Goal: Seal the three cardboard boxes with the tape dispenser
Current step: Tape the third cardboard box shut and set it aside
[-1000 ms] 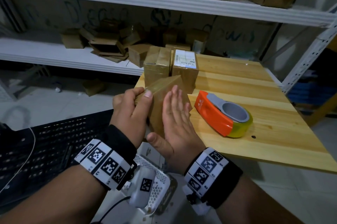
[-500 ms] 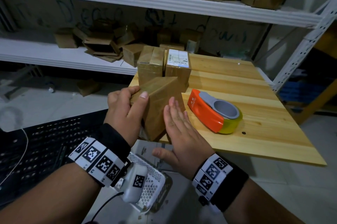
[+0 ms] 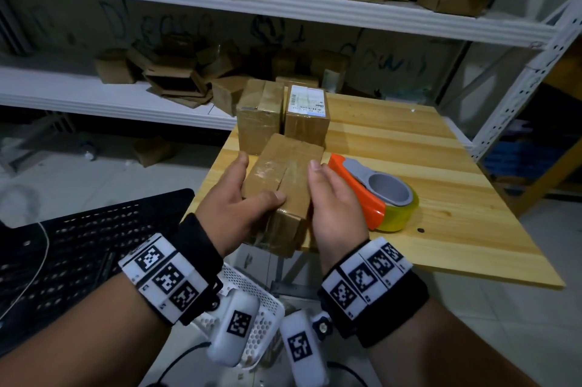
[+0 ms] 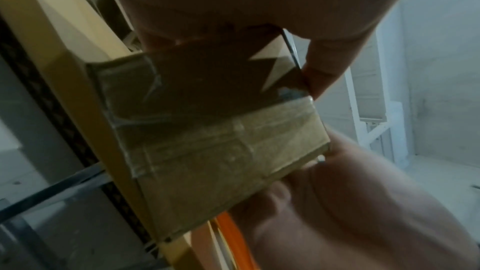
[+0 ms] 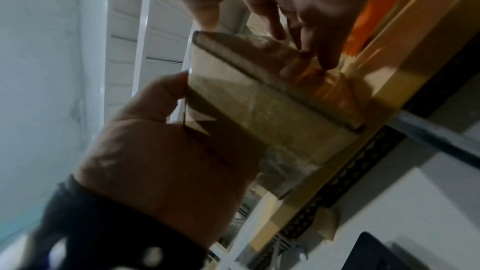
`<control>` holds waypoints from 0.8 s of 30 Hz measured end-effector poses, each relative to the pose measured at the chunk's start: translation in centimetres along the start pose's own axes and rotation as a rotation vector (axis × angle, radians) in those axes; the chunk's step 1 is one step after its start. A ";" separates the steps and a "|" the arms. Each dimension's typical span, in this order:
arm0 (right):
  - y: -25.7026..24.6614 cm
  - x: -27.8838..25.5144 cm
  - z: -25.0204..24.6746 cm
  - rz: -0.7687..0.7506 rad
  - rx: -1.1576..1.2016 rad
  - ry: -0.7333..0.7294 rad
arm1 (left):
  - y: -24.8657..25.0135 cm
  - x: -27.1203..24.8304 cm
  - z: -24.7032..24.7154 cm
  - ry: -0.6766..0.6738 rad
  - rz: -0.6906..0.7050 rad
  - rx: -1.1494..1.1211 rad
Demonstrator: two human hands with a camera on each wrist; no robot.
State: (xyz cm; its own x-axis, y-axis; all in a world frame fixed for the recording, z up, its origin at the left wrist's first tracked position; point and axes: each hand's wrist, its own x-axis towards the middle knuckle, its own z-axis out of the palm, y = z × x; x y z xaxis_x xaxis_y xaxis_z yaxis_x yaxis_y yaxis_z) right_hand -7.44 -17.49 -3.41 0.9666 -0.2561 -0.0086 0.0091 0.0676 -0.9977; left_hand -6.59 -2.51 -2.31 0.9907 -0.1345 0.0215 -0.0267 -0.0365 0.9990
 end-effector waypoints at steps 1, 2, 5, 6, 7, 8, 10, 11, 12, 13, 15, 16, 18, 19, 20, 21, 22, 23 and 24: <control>-0.1 0.0 0.3 0.015 0.035 -0.020 | -0.1 0.0 0.1 -0.046 0.004 -0.032; -0.2 0.0 0.5 0.009 0.067 -0.041 | -0.3 0.1 0.0 -0.077 0.012 -0.044; -0.8 0.0 0.6 -0.003 0.173 -0.108 | -0.4 -0.6 -0.3 -0.139 0.095 0.060; -1.0 0.1 0.6 -0.004 0.203 -0.127 | -0.3 -1.0 -0.5 -0.157 0.146 0.147; -1.2 0.1 0.5 -0.014 0.220 -0.146 | -0.3 -1.2 -0.8 -0.175 0.198 0.235; -1.3 0.1 0.5 -0.031 0.223 -0.154 | -0.4 -1.5 -1.0 -0.193 0.254 0.308; -1.4 0.0 0.6 -0.075 0.207 -0.136 | -0.6 -1.8 -1.1 -0.209 0.345 0.404; -1.2 0.0 0.6 -0.092 0.195 -0.118 | -0.7 -1.8 -1.1 -0.210 0.372 0.426; -1.1 -0.1 0.6 -0.108 0.186 -0.110 | -0.8 -1.7 -1.0 -0.212 0.387 0.430; -1.0 0.0 0.5 -0.114 0.179 -0.106 | -0.9 -1.6 -1.0 -0.213 0.397 0.422; -1.1 0.0 0.5 -0.109 0.169 -0.108 | -1.1 -1.6 -1.0 -0.217 0.402 0.396; -1.1 0.0 0.5 -0.098 0.169 -0.109 | -1.3 -1.6 -1.1 -0.216 0.400 0.384; -1.1 0.1 0.3 -0.072 0.171 -0.108 | -1.4 -1.6 -1.0 -0.212 0.391 0.354; -1.1 0.2 0.3 -0.063 0.170 -0.103 | -1.5 -1.7 -1.0 -0.210 0.387 0.335; -1.0 0.2 0.3 -0.053 0.166 -0.098 | -1.5 -1.7 -1.0 -0.206 0.384 0.318; -1.0 0.2 0.2 -0.042 0.166 -0.091 | -1.7 -1.6 -1.1 -0.203 0.384 0.302; -1.0 0.2 0.2 -0.029 0.175 -0.084 | -1.7 -1.6 -1.1 -0.202 0.382 0.285; -0.9 0.2 0.1 -0.016 0.190 -0.074 | -1.7 -1.6 -1.0 -0.206 0.379 0.265; -1.0 0.1 0.0 -0.011 0.209 -0.071 | -1.7 -1.6 -1.0 -0.213 0.375 0.239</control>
State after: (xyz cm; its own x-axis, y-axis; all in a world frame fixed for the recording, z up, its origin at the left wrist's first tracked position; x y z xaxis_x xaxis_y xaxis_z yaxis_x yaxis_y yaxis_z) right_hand -7.33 -17.59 -2.41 0.9817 -0.1900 0.0142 0.0653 0.2653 -0.9619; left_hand -7.96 -1.27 -3.99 0.8580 -0.3807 0.3448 -0.4313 -0.1696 0.8861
